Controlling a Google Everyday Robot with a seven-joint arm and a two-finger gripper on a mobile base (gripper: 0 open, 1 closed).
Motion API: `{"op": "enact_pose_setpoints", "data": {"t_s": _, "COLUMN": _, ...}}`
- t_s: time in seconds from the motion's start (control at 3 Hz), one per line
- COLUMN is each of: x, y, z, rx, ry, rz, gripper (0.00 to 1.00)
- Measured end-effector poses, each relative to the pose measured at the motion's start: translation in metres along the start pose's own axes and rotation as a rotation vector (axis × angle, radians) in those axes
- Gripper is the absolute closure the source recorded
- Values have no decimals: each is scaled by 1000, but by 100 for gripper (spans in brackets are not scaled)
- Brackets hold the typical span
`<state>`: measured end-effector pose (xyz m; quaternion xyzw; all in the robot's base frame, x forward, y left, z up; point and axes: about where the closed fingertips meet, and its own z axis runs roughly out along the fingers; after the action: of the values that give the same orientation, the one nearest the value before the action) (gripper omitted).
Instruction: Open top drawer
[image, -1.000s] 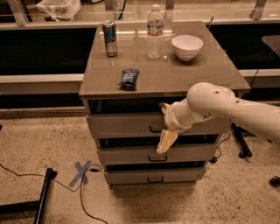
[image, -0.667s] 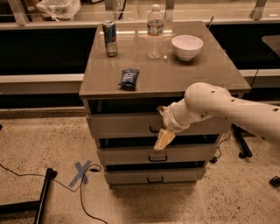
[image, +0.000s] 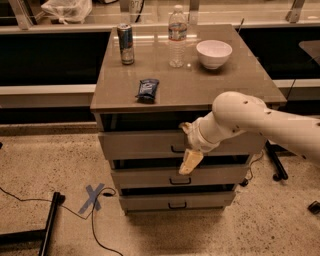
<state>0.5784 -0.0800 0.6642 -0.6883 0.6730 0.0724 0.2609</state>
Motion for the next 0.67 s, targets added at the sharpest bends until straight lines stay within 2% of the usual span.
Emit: {"op": "enact_pose_setpoints", "data": {"t_s": 0.67, "x": -1, "y": 17, "z": -13, "rx": -66, "ry": -17, "rz": -37, "gripper": 18}}
